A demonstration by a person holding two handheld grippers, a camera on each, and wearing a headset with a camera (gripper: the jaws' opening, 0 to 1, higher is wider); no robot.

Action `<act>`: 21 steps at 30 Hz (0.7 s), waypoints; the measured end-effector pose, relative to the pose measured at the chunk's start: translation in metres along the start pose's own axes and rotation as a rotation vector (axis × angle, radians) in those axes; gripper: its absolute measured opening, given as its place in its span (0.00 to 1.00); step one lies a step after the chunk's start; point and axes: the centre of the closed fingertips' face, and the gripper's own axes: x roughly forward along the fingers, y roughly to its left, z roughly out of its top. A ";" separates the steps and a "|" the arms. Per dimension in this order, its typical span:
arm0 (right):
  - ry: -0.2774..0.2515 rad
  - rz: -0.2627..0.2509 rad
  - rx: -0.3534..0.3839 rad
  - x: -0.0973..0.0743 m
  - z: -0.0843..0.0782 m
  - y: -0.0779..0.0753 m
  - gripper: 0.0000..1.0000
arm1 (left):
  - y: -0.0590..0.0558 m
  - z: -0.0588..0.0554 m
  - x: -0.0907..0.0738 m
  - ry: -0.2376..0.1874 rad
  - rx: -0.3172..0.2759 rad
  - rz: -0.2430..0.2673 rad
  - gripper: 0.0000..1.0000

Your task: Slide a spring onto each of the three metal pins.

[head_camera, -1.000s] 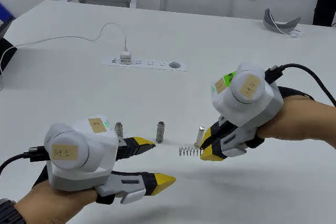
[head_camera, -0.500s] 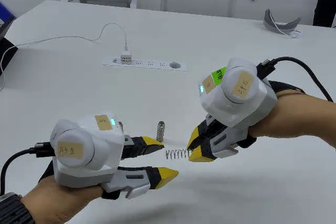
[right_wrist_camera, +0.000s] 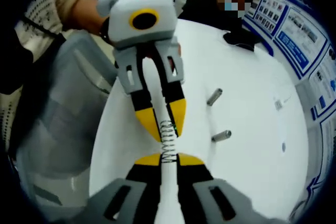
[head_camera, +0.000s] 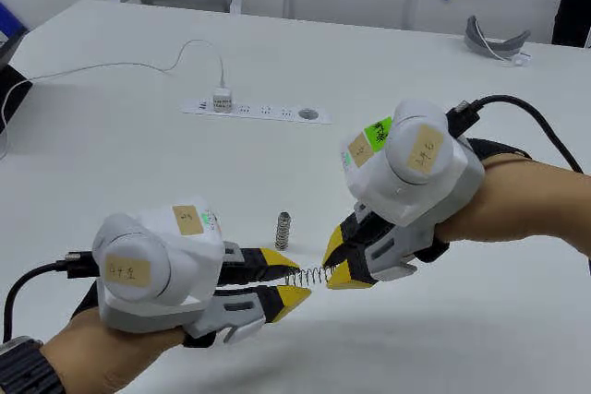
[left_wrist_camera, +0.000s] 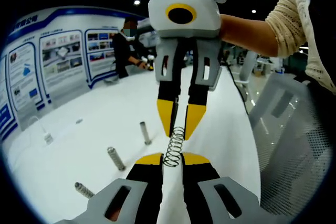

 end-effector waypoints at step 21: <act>-0.045 -0.023 -0.072 -0.019 0.035 0.003 0.12 | -0.002 -0.002 0.001 0.016 0.014 -0.007 0.11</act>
